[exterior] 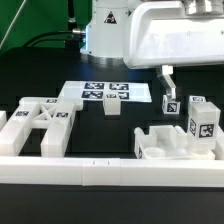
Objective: Assemble chair
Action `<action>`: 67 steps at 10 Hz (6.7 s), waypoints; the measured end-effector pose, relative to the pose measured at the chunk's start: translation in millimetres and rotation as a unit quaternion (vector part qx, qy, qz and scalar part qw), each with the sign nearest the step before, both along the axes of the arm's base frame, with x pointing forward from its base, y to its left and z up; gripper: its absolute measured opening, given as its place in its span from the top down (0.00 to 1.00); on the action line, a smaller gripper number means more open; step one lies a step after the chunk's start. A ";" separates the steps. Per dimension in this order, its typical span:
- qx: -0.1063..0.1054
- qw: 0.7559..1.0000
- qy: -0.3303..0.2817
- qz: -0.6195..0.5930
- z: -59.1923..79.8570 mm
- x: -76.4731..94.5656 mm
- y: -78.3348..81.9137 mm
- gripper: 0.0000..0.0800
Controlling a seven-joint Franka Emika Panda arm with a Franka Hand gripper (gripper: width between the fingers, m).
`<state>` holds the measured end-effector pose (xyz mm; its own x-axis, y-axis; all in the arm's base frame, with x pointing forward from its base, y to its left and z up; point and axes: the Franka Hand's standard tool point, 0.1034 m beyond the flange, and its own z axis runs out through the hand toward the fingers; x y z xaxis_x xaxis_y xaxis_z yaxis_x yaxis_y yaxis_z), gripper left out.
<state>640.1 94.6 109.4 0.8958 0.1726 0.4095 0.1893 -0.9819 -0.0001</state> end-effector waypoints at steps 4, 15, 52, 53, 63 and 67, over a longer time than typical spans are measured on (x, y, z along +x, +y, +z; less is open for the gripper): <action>-0.004 0.988 0.151 0.010 -8.0 -2.8 9.6 0.19; -0.007 0.974 0.224 0.016 -24.8 -0.9 9.8 0.53; 0.052 0.980 0.149 -0.124 -23.6 3.4 26.3 0.19; 0.043 0.984 0.147 -0.095 -23.7 3.6 25.4 0.19; 0.018 0.990 0.139 -0.021 -24.0 3.5 24.9 0.64; 0.098 0.951 0.138 -0.260 -24.5 2.8 18.8 0.64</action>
Offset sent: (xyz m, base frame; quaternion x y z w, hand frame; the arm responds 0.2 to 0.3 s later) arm 0.0114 0.0029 -0.0047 -0.0042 -0.1361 -0.0067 0.9907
